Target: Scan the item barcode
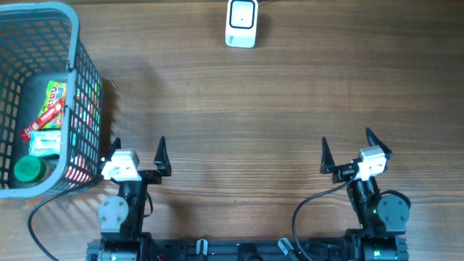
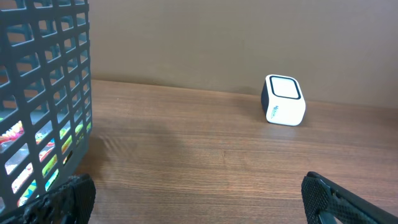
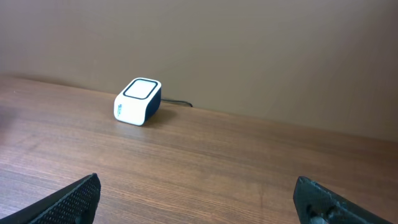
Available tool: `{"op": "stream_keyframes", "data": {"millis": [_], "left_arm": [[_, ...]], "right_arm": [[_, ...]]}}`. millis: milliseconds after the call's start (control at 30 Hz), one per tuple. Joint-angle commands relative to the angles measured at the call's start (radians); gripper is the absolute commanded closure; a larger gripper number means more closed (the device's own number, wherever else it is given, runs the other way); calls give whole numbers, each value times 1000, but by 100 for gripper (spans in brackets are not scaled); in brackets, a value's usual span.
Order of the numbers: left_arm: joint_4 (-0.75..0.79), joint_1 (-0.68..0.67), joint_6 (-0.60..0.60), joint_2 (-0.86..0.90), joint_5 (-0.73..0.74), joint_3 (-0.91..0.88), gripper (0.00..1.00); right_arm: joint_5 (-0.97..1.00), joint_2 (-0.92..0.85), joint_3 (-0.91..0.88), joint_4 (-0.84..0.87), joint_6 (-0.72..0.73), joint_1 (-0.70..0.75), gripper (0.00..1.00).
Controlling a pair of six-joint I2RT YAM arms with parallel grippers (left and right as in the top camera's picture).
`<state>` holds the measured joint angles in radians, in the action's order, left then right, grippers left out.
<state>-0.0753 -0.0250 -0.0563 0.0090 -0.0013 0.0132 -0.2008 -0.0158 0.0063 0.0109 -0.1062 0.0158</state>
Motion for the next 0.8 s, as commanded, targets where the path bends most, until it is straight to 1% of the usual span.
{"op": "stream_keyframes", "data": {"millis": [0,367,500,667,700,767], "left_arm": [[0,6,19,0,12,-7,0],[36,6,19,0,12,-7,0],[54,6,-81,0,21,-7,0],[52,6,-87,0,179,6,0],[43,6,-88,1,220,21,0],[-7,6,-118,8,248,78,0]], "right_arm": [[10,-4,-1,3,2,-5,0],[10,-4,-1,3,2,-5,0],[10,-4,-1,3,2,-5,0],[10,-4,-1,3,2,-5,0],[10,-4,-1,3,2,-5,0],[10,-4,-1,3,2,-5,0]]}}
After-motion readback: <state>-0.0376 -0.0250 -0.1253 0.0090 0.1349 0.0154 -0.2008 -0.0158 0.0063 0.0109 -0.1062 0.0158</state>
